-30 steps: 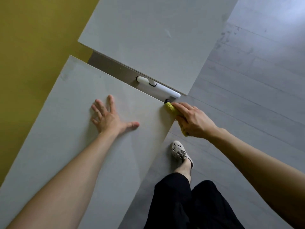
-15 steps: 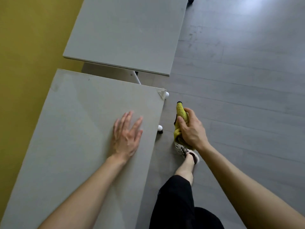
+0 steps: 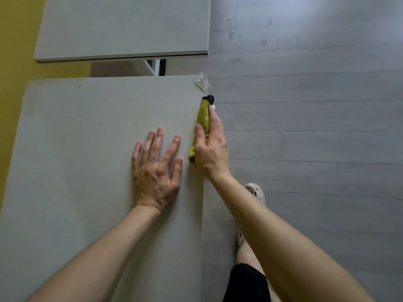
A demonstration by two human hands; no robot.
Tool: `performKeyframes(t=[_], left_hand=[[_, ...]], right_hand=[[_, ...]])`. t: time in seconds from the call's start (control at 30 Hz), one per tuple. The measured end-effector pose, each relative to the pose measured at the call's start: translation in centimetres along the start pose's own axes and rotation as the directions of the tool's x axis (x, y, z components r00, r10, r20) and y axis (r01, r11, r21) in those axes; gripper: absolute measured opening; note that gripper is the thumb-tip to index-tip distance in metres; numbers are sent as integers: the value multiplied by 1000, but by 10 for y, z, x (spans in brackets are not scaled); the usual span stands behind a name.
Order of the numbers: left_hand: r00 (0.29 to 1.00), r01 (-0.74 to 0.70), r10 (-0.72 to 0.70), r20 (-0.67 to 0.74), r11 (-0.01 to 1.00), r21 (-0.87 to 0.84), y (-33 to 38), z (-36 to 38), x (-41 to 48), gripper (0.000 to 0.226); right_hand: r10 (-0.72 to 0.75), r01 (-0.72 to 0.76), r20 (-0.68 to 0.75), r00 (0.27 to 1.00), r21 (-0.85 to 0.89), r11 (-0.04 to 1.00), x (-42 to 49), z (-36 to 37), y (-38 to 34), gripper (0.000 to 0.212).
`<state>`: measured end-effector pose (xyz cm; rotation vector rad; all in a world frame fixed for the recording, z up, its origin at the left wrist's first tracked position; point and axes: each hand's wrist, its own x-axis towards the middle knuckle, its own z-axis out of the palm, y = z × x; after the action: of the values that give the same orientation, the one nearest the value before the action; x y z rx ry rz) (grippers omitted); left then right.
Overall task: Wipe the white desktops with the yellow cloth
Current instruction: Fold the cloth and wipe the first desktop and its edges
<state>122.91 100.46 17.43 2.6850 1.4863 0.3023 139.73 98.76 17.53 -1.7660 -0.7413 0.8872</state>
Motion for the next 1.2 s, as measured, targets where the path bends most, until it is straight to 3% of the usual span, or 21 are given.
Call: performKeyframes(t=[0.17, 0.37, 0.43, 0.63, 0.7, 0.97, 1.2], left_hand=[[1000, 4, -4, 3, 1000, 19, 3, -1, 0, 57], [1000, -7, 7, -5, 999, 35, 3, -2, -1, 58], [1000, -9, 9, 2, 999, 36, 3, -2, -1, 59], [1000, -6, 6, 4, 999, 51, 4, -2, -1, 59], [1000, -4, 4, 5, 998, 55, 4, -1, 0, 59], [1000, -6, 5, 6, 999, 46, 4, 0, -1, 61], [1000, -3, 1, 31, 998, 63, 4, -2, 1, 61]], right_hand=[[-28, 29, 27, 999, -36, 999, 78, -7, -16, 61], [-63, 62, 101, 993, 19, 998, -96, -12, 21, 69], [-65, 67, 132, 989, -7, 998, -110, -15, 24, 72], [-58, 59, 74, 996, -14, 998, 68, -12, -17, 69], [-59, 61, 62, 996, -31, 998, 86, -11, -20, 68], [-148, 150, 125, 981, 0, 989, -137, -16, 32, 69], [-97, 97, 81, 992, 0, 995, 61, -14, -16, 68]])
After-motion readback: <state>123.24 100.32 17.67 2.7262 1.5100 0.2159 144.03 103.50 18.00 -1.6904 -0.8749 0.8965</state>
